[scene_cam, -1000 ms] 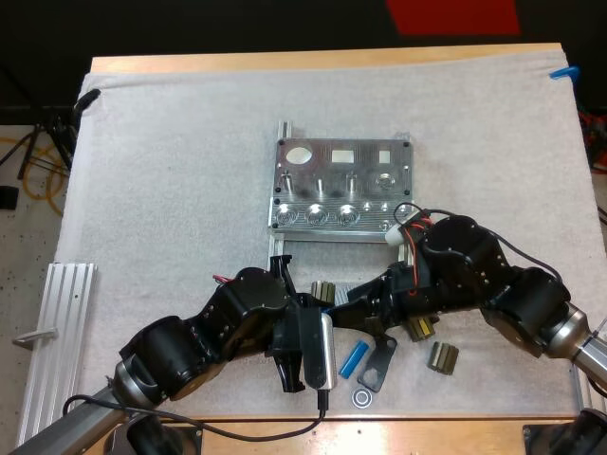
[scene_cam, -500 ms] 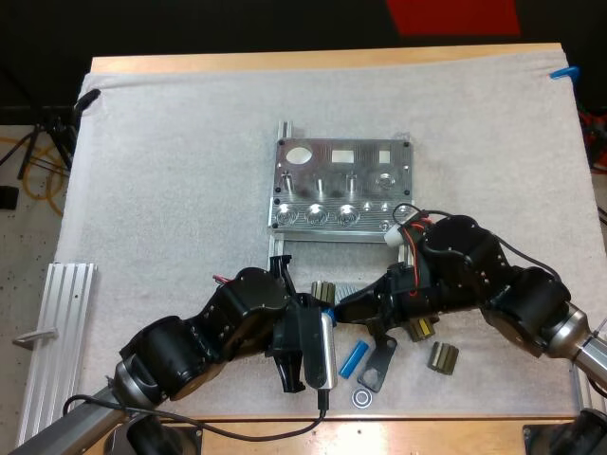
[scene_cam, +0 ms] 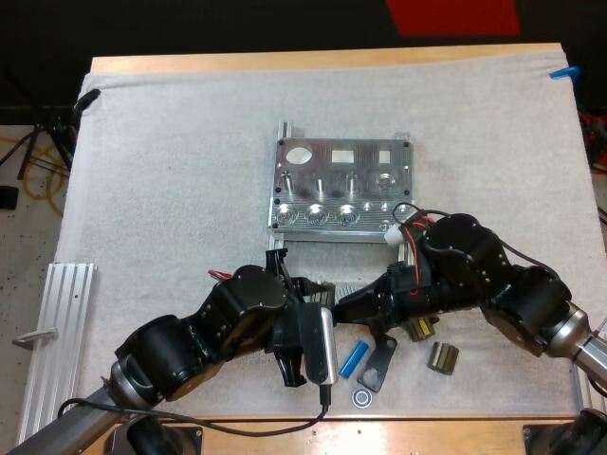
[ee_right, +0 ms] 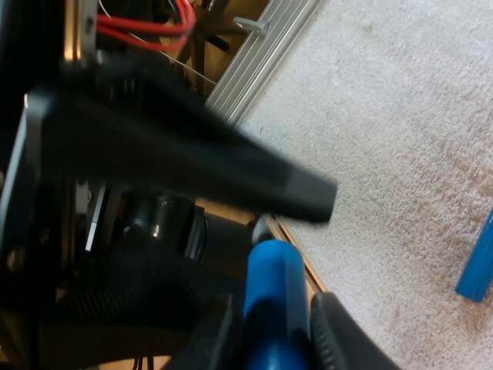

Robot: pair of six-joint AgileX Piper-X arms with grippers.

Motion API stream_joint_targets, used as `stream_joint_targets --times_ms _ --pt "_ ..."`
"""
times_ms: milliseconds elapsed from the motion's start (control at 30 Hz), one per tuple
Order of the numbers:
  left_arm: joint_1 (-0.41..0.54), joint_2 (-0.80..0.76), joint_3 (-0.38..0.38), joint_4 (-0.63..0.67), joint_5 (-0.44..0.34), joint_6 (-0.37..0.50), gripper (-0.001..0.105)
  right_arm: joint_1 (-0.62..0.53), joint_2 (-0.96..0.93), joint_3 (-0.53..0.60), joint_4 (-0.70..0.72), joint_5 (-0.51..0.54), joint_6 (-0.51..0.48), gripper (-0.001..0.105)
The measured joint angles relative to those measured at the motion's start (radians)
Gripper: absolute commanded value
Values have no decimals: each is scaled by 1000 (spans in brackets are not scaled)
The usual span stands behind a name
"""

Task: Load cells from left to right

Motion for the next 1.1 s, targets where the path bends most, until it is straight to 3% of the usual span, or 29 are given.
stream_joint_targets --times_ms 167,400,467,633,733,867,1100 --pt "0 -31 0 2 -23 -41 54 0 0 -1 0 -5 36 0" --pt "0 -178 0 3 -37 -171 54 0 0 -55 13 19 41 0" --pt "0 -238 0 7 -65 -238 54 0 0 -90 36 27 41 0" --pt "6 -332 -3 59 -147 -281 54 0 0 -144 126 29 -2 0" --pt "74 -349 -6 63 -153 -295 54 0 0 -172 168 63 -18 0" --pt "246 -346 -7 55 -135 -296 54 0 10 -201 193 80 -22 0" --pt "594 -346 -7 29 118 -296 54 0 118 -294 267 137 -79 0"
